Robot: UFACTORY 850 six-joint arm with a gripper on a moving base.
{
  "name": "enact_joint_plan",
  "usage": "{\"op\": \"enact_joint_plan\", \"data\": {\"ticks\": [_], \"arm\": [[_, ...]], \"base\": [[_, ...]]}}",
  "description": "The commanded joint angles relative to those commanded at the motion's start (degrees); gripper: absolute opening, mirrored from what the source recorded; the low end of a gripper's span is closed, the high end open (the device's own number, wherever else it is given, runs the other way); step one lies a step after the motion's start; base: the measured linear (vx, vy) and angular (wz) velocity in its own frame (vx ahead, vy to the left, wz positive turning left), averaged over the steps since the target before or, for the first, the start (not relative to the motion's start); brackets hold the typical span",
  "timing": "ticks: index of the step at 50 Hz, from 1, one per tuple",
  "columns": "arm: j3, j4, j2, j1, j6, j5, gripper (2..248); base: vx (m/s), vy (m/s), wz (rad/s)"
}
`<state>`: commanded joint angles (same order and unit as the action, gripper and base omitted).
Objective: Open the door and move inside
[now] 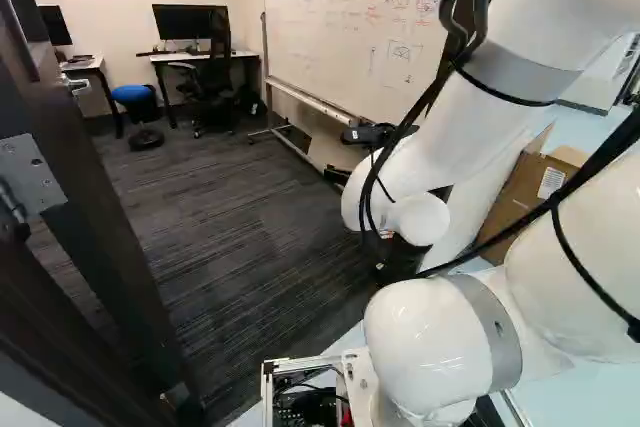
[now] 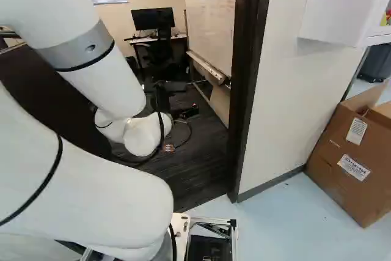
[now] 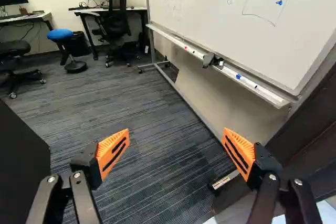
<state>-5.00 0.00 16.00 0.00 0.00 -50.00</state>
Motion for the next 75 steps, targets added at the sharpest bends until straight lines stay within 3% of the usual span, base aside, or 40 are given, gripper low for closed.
{"op": "enact_joint_plan", "data": {"ticks": [41,75], "arm": [[0.0,0.0,0.0,0.0,0.0,0.0,247],[0.0,0.0,0.0,0.0,0.0,0.0,247]], "base": [[0.1,0.019,0.088],[0.107,0.051,0.242]]}}
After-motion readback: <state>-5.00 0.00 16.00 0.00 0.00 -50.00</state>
